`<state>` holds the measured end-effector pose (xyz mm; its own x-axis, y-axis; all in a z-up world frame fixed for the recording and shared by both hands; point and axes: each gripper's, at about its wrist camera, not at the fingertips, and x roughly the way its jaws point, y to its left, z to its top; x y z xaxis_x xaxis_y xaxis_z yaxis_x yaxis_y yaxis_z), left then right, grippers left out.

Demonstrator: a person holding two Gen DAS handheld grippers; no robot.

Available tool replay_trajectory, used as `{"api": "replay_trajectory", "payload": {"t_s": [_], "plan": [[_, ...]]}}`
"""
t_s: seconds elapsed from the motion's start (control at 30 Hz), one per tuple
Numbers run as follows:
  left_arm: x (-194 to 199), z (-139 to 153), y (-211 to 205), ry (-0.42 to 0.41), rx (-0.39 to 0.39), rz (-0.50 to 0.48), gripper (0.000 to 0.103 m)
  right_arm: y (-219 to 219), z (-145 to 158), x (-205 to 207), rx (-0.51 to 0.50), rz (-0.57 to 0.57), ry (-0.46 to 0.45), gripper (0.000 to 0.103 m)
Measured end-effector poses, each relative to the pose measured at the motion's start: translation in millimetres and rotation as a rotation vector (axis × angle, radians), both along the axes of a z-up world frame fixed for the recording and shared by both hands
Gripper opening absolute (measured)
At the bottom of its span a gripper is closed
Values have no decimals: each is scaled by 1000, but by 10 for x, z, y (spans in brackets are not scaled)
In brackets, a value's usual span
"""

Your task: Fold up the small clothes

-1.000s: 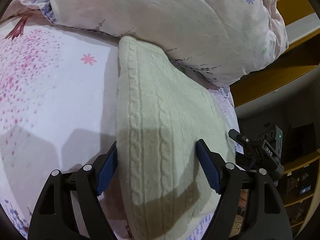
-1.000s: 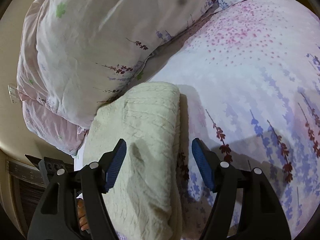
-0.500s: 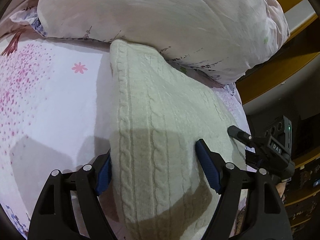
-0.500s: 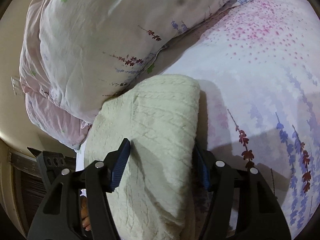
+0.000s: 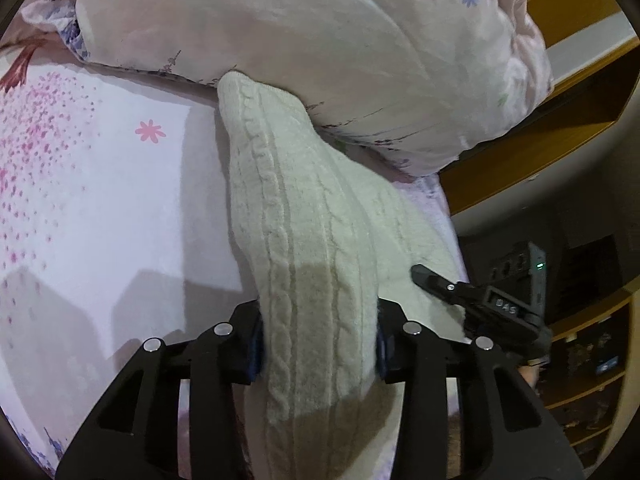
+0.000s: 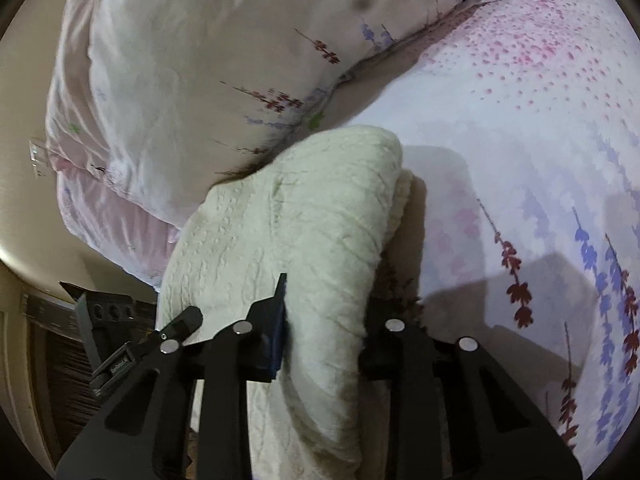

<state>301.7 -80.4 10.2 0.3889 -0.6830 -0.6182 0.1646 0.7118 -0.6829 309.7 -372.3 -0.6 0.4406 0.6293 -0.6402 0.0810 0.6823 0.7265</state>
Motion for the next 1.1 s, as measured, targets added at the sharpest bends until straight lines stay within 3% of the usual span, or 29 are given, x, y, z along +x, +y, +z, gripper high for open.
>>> {"api": "replay_trajectory", "payload": {"t_s": [0.17,0.5,0.67,0.77,0.83,0.9,1.1], "plan": [[-185,153,225,-33,-81,-21,40,119,238,-139,38,28,-74,25],[-602,545,1114,-106,-33,57,40,1122,686,-246,18,175,-212,25],[-626,370,1539,-74,47,144,42,1680,529,-182,-88,240,-222,25],[-541,60,1712,-1,79,186,45,1976,224,-15,-218,257,-143,28],[-518,-154,1810,42,53,213,49,1935,142,8,-178,239,-112,37],[-562,-182,1885,29,19,218,52,1833,177,17,-129,226,-101,42],[-729,-118,2048,-4,16,225,54,1556,228,115,-94,119,-119,46]]}}
